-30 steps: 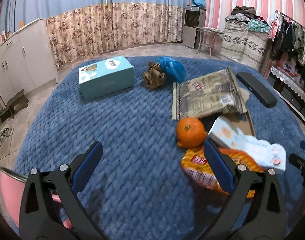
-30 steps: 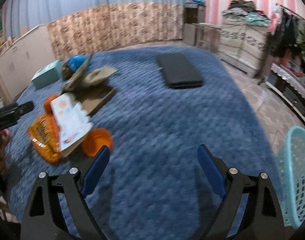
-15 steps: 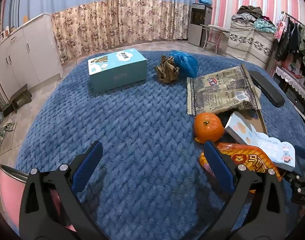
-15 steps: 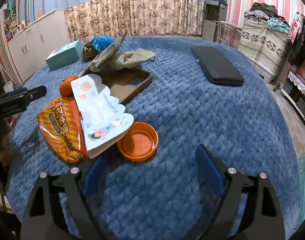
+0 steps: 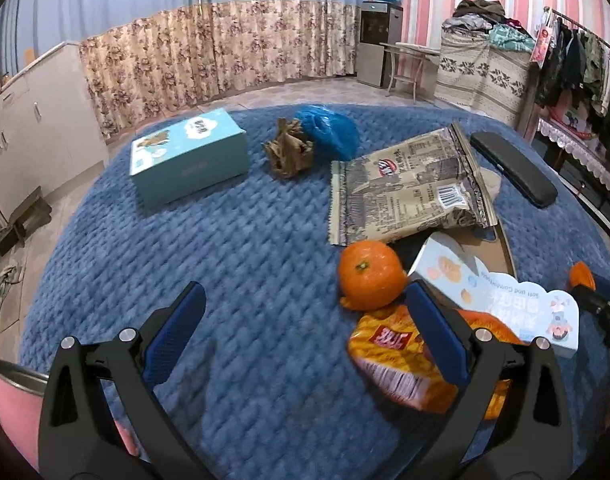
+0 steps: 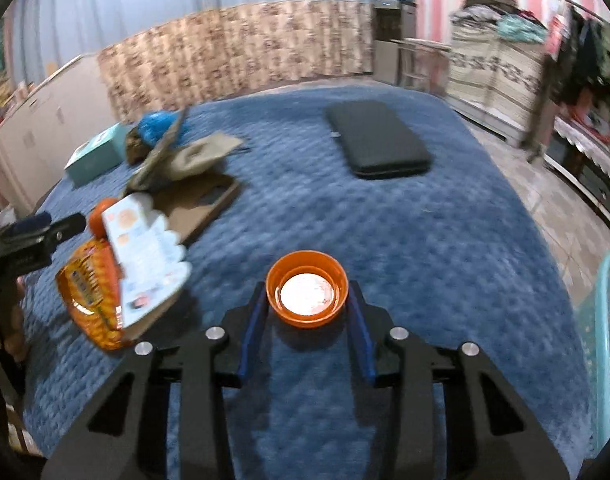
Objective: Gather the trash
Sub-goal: 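Grasp the orange lid with the right tool, then grasp the mandarin orange with the left tool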
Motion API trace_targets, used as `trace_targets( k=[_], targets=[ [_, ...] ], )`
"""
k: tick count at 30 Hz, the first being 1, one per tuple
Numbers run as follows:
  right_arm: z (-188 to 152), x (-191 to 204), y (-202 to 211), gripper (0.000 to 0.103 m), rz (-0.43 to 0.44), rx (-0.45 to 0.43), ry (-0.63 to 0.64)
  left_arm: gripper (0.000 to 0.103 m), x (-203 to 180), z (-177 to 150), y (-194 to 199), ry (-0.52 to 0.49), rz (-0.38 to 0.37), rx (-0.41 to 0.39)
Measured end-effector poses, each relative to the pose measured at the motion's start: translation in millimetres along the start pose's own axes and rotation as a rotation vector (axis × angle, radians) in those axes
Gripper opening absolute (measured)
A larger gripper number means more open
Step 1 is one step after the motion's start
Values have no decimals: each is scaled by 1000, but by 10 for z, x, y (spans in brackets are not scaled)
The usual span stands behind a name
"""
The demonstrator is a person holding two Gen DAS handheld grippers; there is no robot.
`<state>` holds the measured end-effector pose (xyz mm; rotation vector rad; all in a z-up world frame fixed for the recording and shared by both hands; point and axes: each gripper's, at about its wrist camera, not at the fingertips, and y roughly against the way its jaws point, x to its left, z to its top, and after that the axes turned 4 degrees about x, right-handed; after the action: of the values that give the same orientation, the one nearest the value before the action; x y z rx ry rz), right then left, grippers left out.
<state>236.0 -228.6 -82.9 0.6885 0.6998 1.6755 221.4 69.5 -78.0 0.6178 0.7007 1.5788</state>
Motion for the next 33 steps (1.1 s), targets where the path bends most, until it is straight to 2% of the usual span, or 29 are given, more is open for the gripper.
trace_targets(
  k=[4, 8, 11, 13, 14, 16, 18, 24, 29, 33],
  targets=[
    [32, -59, -13, 40, -12, -3, -29, 96, -88, 13, -89, 3, -41, 27],
    [40, -133, 5, 40, -21, -14, -52, 80, -126, 20, -265, 9, -57, 95],
    [62, -191, 19, 40, -26, -25, -70, 77, -123, 68, -323, 27, -84, 100],
    [67, -224, 24, 40, -34, -31, -78, 68, -126, 103, -346, 40, -113, 90],
    [68, -238, 26, 40, -37, -33, -82, 59, -132, 113, -369, 42, -128, 95],
    [75, -280, 35, 40, -39, -39, -95, 51, -150, 113, -382, 35, -139, 99],
    [73, -325, 64, 40, -48, -48, -103, 35, -186, 108, -352, 19, -154, 93],
    [78, -484, 237, 40, -91, -89, -120, 33, -208, 125, -183, 34, -109, 77],
    [94, -687, 471, 40, -131, -146, -151, 33, -377, 237, 189, 6, -90, -6],
    [73, -942, 626, 40, -177, -176, -208, 33, -632, 385, 436, -8, -112, -62]
  ],
)
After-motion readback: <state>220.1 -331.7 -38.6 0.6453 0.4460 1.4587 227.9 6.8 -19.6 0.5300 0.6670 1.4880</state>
